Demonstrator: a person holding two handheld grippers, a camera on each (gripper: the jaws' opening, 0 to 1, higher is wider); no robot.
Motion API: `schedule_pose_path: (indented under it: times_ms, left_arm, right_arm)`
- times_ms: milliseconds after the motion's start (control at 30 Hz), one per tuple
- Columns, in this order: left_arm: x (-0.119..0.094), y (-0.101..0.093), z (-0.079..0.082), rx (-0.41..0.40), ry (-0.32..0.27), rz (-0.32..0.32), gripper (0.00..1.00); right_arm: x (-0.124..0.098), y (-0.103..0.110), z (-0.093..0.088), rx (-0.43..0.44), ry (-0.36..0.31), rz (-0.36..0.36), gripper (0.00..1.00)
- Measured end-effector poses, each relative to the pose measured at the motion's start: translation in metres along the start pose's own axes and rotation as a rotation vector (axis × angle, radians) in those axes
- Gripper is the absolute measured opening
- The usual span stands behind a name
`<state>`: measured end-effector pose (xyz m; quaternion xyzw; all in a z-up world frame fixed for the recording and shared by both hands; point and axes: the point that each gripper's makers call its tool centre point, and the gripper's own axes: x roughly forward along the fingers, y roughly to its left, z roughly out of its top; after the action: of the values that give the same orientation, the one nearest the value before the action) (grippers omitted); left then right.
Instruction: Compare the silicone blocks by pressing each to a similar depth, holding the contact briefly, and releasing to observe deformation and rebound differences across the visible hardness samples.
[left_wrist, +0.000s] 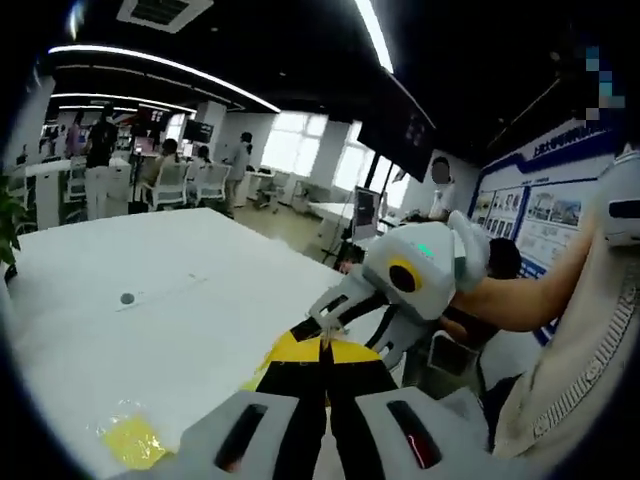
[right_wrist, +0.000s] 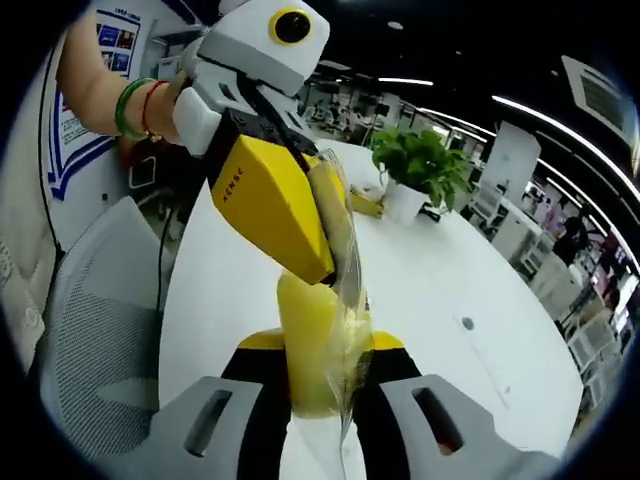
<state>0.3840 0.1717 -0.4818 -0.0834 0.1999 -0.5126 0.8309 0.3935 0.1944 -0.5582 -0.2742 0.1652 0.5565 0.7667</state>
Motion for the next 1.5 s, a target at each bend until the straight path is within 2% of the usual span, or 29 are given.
schedule_pose_path:
  times_ms: [67,267,300,467,733,900,967,1233,1400,1500]
  left_arm:
    - [0.002,-0.001,0.001,-0.001,-0.005,0.0,0.0]
    - [0.009,0.005,-0.002,-0.033,-0.002,0.029,0.0]
    - [0.009,0.007,-0.003,-0.055,-0.002,0.045,0.0]
    - [0.014,0.008,-0.012,-0.04,0.031,0.065,0.0]
    - [0.015,0.017,-0.02,-0.08,0.031,0.087,0.0]
    - [0.016,0.021,-0.022,-0.092,0.033,0.098,0.0]
    - [0.017,0.023,-0.024,-0.093,0.034,0.105,0.0]
    - [0.027,0.033,-0.036,-0.119,0.05,0.118,0.0]
    - [0.036,0.043,-0.045,-0.14,0.053,0.13,0.0]
    - [0.043,0.051,-0.052,-0.163,0.05,0.144,0.0]
  right_arm:
    - [-0.001,-0.003,-0.001,-0.031,0.001,-0.011,0.2]
    - [-0.001,-0.002,-0.009,-0.033,0.016,-0.018,0.28]
    - [0.0,-0.002,-0.011,-0.031,0.021,-0.021,0.31]
    - [0.002,0.003,-0.019,0.0,0.035,-0.014,0.36]
    - [-0.008,0.002,-0.014,0.019,-0.004,-0.039,0.4]
    - [-0.014,0.003,-0.017,0.054,-0.012,-0.061,0.51]
    - [-0.018,0.004,-0.018,0.062,-0.015,-0.073,0.52]
    - [-0.047,0.001,-0.027,0.162,-0.059,-0.179,0.63]
    - [-0.068,0.003,-0.044,0.227,-0.071,-0.257,0.69]
    - [-0.08,0.006,-0.053,0.29,-0.102,-0.307,0.72]
